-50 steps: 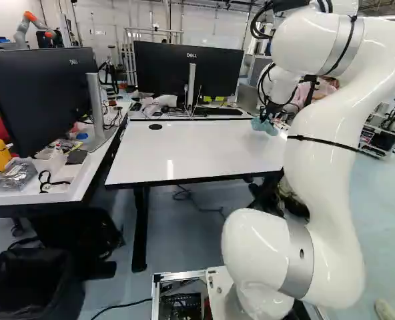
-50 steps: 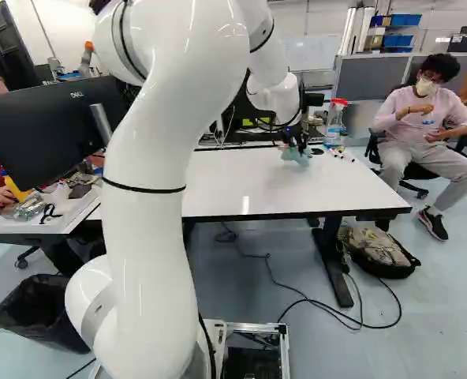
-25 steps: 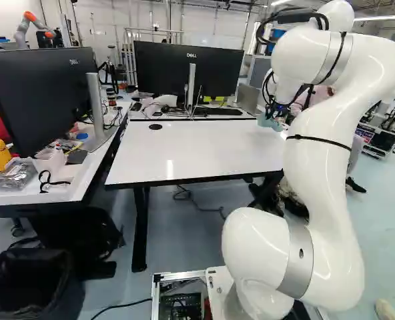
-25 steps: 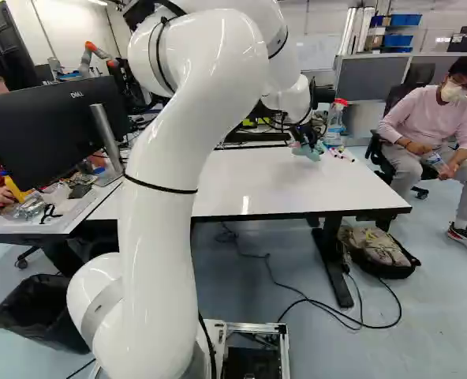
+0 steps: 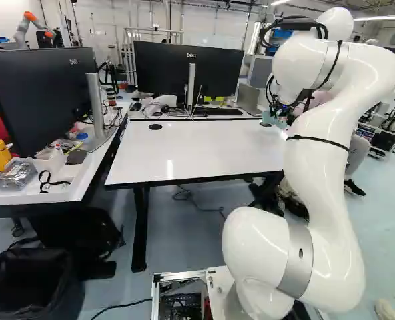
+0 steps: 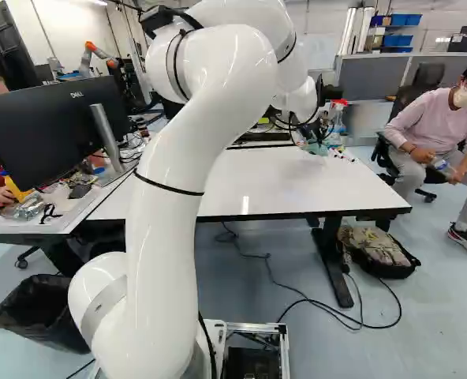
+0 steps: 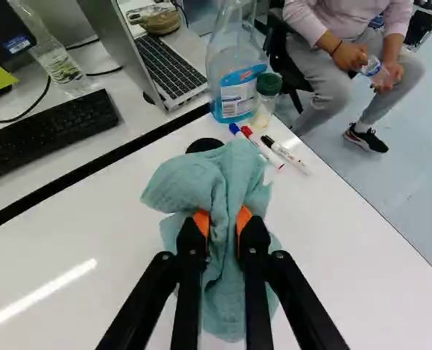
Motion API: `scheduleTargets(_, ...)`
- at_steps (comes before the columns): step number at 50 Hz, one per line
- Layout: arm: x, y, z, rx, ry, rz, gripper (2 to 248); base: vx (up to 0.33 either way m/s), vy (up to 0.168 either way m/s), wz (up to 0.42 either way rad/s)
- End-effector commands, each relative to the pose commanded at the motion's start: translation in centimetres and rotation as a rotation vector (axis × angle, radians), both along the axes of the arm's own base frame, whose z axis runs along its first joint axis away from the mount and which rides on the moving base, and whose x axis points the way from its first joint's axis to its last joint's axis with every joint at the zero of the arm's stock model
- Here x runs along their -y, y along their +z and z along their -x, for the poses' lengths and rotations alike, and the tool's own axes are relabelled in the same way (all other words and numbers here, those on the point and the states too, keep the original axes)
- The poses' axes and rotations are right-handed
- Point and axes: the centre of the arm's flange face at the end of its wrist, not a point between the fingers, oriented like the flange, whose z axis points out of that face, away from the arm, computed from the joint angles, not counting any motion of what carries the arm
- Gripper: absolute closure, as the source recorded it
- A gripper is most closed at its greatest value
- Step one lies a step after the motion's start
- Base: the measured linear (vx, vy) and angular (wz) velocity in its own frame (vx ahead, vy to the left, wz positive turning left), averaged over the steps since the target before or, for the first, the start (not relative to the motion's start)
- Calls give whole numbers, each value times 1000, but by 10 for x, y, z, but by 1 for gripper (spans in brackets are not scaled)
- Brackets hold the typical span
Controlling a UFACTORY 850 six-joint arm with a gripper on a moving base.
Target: Clean the table with the green towel
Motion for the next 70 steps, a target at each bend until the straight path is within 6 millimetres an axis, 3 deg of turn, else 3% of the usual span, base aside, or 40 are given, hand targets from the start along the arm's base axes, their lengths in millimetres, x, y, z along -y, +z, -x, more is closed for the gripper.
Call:
scheduleTargets(49,12,-63,-15,-50,-4,-30,191,0,0,0)
scheduleTargets(70,12,-63,-15,-55,-4,-33,191,0,0,0)
